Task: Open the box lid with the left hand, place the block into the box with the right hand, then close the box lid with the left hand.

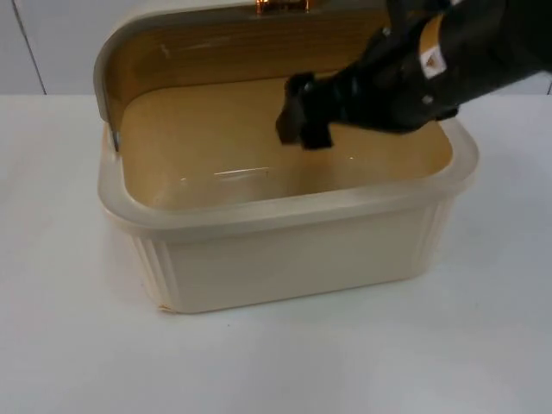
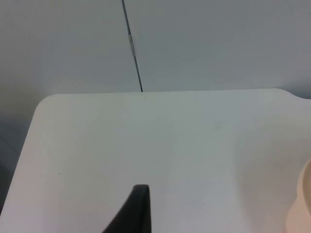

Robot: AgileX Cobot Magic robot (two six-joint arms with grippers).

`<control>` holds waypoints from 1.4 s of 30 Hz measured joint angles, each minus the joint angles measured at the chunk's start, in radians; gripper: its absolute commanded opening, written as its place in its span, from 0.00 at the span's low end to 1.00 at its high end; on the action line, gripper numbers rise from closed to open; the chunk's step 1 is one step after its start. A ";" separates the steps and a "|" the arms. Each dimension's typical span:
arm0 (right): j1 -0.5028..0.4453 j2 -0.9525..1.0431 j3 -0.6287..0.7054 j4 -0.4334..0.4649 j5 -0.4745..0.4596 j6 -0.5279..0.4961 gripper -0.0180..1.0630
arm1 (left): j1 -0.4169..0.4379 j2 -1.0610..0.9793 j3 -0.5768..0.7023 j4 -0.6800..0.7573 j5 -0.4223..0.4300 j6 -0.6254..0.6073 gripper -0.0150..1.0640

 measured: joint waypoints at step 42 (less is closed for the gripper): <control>-0.742 -0.679 -0.184 0.567 0.412 -0.849 0.98 | 0.000 0.000 0.000 -0.003 -0.011 0.000 0.98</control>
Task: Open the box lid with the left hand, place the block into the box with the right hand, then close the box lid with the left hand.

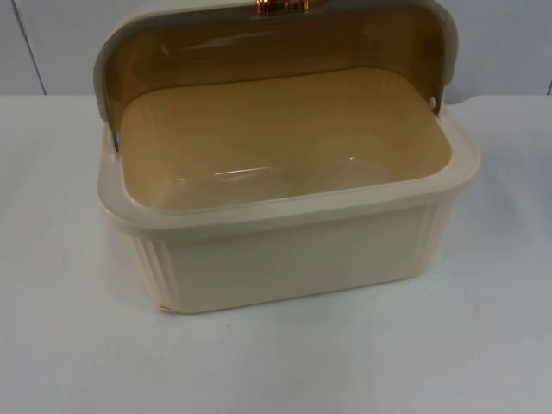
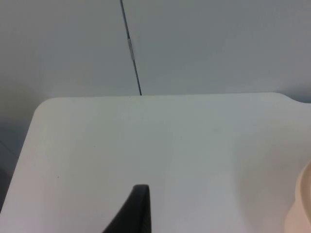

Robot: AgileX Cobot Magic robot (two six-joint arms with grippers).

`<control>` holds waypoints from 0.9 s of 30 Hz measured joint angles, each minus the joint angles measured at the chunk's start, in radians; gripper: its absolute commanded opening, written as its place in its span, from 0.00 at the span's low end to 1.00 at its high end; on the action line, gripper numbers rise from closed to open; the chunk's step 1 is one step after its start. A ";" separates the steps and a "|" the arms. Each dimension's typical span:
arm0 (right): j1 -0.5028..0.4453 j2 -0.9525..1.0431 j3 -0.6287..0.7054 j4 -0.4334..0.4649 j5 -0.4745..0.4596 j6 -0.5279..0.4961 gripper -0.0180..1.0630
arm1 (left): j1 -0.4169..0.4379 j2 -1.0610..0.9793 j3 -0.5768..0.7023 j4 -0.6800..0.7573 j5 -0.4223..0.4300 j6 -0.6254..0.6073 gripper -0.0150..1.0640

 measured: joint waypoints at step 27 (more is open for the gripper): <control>-0.113 -0.002 0.068 0.057 -0.009 -0.020 0.98 | -0.102 0.155 -0.244 -0.004 -0.016 0.301 0.98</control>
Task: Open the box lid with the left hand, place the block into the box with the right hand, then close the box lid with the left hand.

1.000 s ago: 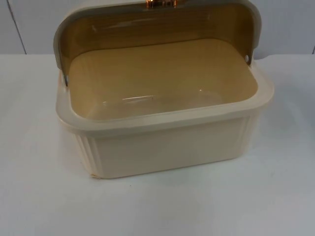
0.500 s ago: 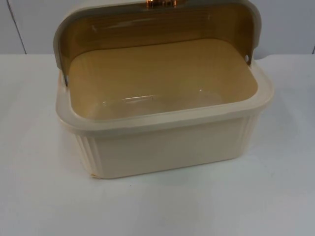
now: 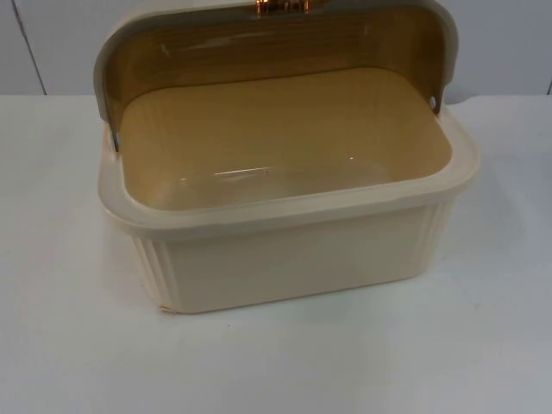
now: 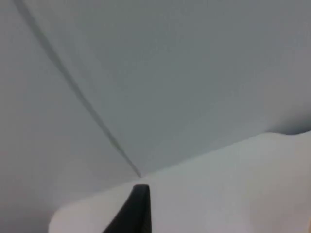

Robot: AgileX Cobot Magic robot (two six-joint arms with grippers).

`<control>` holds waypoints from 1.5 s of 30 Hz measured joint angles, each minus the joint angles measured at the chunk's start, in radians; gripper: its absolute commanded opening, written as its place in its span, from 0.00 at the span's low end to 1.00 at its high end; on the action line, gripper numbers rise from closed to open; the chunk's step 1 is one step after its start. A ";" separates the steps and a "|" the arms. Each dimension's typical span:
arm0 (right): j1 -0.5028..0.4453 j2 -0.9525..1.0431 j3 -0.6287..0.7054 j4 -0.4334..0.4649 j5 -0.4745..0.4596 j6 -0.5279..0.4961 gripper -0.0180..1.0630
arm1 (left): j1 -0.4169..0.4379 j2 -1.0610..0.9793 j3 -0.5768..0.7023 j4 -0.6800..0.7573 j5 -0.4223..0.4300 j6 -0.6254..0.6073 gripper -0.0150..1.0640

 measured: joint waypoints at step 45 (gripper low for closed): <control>0.110 0.000 0.000 -0.048 0.000 0.015 0.98 | -0.351 0.341 -0.244 -0.162 -0.041 0.856 0.07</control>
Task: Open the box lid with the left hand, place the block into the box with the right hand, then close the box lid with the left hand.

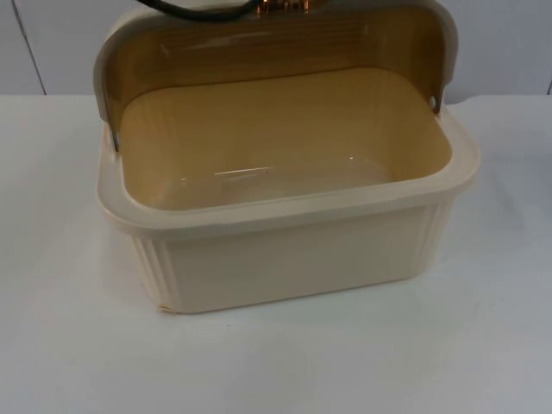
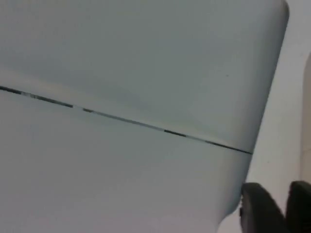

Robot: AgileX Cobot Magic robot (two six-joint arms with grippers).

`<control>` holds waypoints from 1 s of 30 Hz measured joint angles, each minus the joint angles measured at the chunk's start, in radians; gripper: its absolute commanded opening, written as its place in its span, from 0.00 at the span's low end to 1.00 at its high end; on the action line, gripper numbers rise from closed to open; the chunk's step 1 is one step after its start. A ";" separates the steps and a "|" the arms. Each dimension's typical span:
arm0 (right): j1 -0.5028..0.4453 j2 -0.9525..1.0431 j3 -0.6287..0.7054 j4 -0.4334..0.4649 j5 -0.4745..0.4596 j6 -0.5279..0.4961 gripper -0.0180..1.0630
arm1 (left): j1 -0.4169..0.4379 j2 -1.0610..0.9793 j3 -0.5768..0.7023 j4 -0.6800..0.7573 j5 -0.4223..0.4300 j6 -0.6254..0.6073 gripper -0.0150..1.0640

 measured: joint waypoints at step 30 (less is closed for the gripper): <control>0.000 -0.008 0.000 -0.004 0.006 0.008 0.98 | 0.032 0.044 -0.011 -0.350 0.287 0.220 0.02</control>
